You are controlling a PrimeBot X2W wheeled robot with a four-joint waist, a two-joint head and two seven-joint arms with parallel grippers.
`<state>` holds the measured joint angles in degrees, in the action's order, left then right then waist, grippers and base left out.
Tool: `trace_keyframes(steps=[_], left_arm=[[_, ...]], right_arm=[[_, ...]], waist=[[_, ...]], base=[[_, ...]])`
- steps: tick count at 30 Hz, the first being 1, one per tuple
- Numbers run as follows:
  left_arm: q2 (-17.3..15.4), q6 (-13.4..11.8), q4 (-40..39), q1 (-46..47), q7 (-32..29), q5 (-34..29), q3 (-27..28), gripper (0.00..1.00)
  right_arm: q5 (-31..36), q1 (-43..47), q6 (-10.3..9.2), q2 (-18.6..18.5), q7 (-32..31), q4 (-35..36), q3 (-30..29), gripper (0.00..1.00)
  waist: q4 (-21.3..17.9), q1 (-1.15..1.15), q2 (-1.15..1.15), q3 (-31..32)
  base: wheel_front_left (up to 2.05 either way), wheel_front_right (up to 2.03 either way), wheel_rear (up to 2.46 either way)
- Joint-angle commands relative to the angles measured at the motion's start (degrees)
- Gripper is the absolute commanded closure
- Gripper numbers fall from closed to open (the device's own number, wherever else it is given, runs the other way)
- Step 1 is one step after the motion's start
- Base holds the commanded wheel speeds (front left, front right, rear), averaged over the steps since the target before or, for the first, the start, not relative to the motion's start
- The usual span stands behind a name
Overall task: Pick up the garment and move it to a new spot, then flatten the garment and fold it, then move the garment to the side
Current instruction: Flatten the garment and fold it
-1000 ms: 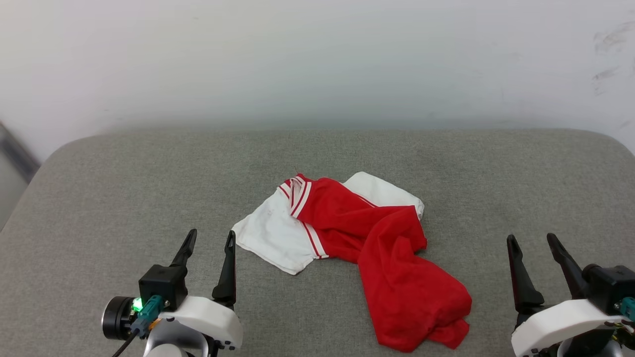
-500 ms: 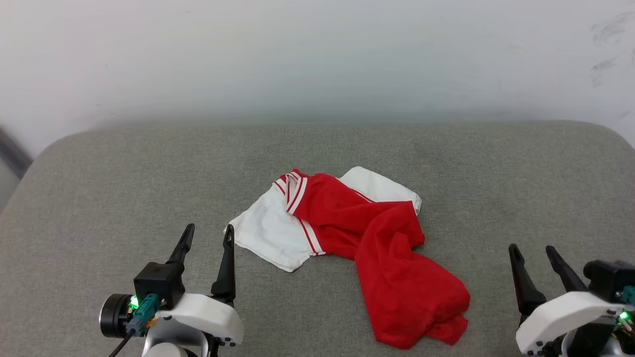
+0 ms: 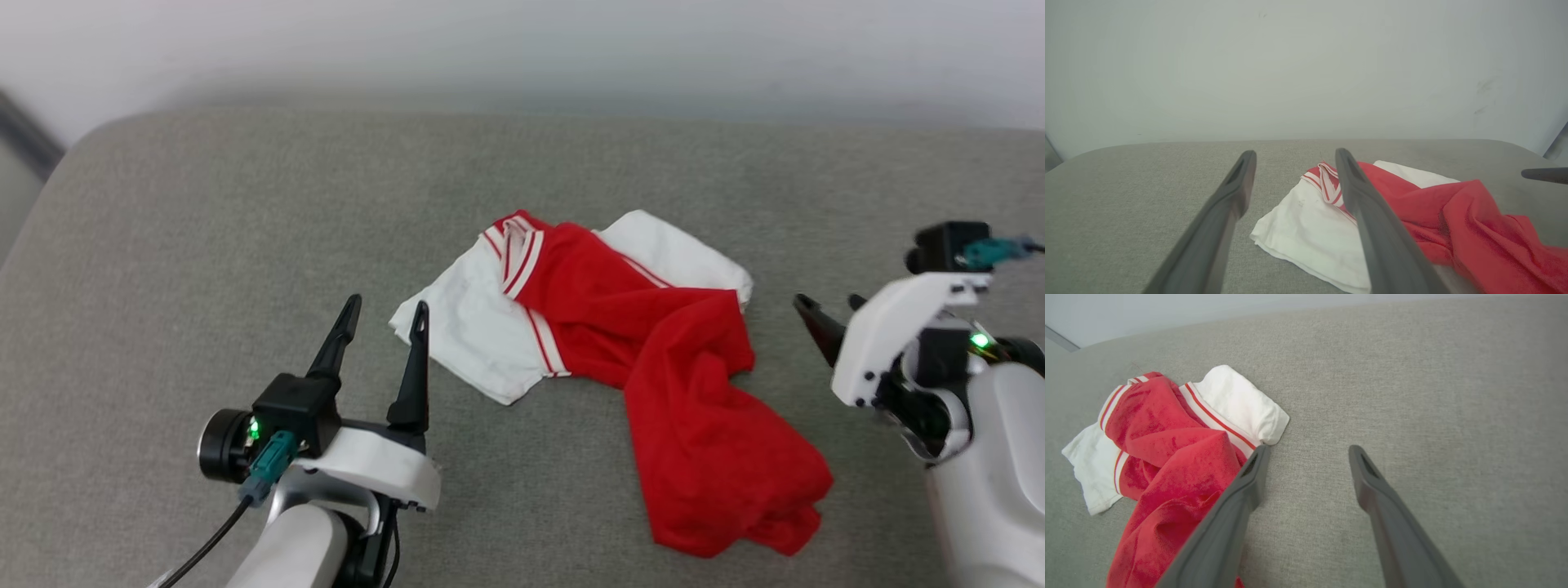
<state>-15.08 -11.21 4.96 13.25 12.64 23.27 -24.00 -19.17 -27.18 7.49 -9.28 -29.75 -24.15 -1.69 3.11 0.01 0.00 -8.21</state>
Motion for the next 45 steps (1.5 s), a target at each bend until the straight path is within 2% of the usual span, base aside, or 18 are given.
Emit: trace_keyframes(steps=[1, 8, 13, 14, 15, 20, 24, 29, 32, 35, 36, 37, 41, 45], left_arm=[[0.5, 0.4, 0.4, 1.3, 0.4, -0.5, -0.3, 0.00], [1.9, 1.2, 2.2, 4.4, 1.4, -0.8, -0.7, 0.00], [2.4, 1.5, 3.6, 4.9, 1.8, -0.9, -0.7, 0.00], [2.4, 1.5, 3.9, 4.9, 1.9, -0.9, -0.7, 0.00], [2.4, 1.5, 4.1, 4.8, 2.0, -0.9, -0.7, 0.00], [2.1, 1.3, 5.1, 2.9, 2.2, -0.5, -0.3, 0.00], [1.5, 0.8, 5.3, 0.9, 2.2, 0.0, 0.1, 0.00], [0.5, 0.2, 4.9, -2.0, 1.8, 0.8, 0.5, 0.00], [0.1, -0.2, 4.4, -3.5, 1.2, 1.1, 0.6, 0.00], [-0.1, -0.4, 3.6, -4.6, 0.6, 1.4, 0.4, 0.00], [-0.2, -0.4, 3.4, -4.9, 0.4, 1.4, 0.3, 0.00], [-0.3, -0.6, 3.3, -5.1, 0.3, 1.5, 0.3, 0.00], [-0.6, -1.0, 2.9, -6.4, -0.2, 1.7, 0.0, 0.00], [-0.8, -1.2, 2.5, -7.2, -0.5, 2.0, 0.1, 0.00]], right_arm=[[-1.3, -2.5, 0.00, -0.5, -1.6, -1.9, 1.9, 0.00], [-6.1, -8.8, 0.00, -1.2, -8.4, -11.5, 11.8, 0.00], [-9.1, -7.7, 0.00, -0.2, -12.1, -18.7, 15.9, 0.00], [-9.3, -7.6, 0.00, -0.1, -12.3, -19.5, 16.7, 0.57], [-9.8, -7.6, 0.00, -0.1, -11.8, -19.7, 17.2, 1.00], [-9.7, -9.3, -0.01, -2.9, -6.4, -15.9, 19.6, 1.00], [-9.0, -6.0, -0.01, -5.3, -3.2, -9.9, 21.0, 1.00], [-7.3, 5.2, -0.01, -7.7, -3.4, 0.8, 20.5, 1.00], [-6.8, 14.2, -0.01, -7.0, -5.6, 6.6, 19.5, 1.00], [-5.8, 21.9, 0.00, -5.2, -7.7, 9.5, 18.3, 1.00], [-6.0, 24.0, -0.01, -4.1, -8.0, 9.8, 17.7, 0.45], [-5.7, 25.7, 0.00, -2.8, -7.6, 10.0, 17.2, 0.00], [-3.4, 28.9, 0.00, 0.1, -2.0, 12.4, 13.9, 0.00], [-1.9, 31.3, 0.00, 1.6, 2.6, 15.8, 11.1, 0.00]], waist=[[2.4, -0.01, 0.00, -3.0], [4.8, -0.01, 0.00, -6.4], [5.4, -0.01, 0.00, -6.6], [5.4, -0.01, 0.00, -6.5], [5.3, -0.01, 0.00, -6.2], [3.9, -0.01, 0.00, -3.6], [2.1, -0.01, 0.00, -0.5], [-0.2, -0.01, 0.00, 3.4], [-1.3, -0.01, 0.00, 5.1], [-2.0, -0.01, 0.00, 6.1], [-2.1, -0.01, 0.00, 6.3], [-2.3, -0.01, 0.00, 6.5], [-2.6, -0.01, 0.00, 7.8], [-2.6, -0.01, 0.00, 8.6]], base=[[0.00, 0.00, 0.00], [0.00, 0.00, 0.00], [0.00, 0.00, 0.00], [0.00, 0.00, 0.00], [0.00, 0.00, 0.00], [0.00, 0.00, 0.00], [0.00, 0.00, 0.00], [0.00, 0.00, 0.00], [0.00, 0.00, 0.00], [0.00, 0.00, 0.00], [0.00, 0.00, 0.00], [0.00, 0.00, 0.00], [0.00, 0.00, 0.00], [0.00, 0.00, 0.00]])
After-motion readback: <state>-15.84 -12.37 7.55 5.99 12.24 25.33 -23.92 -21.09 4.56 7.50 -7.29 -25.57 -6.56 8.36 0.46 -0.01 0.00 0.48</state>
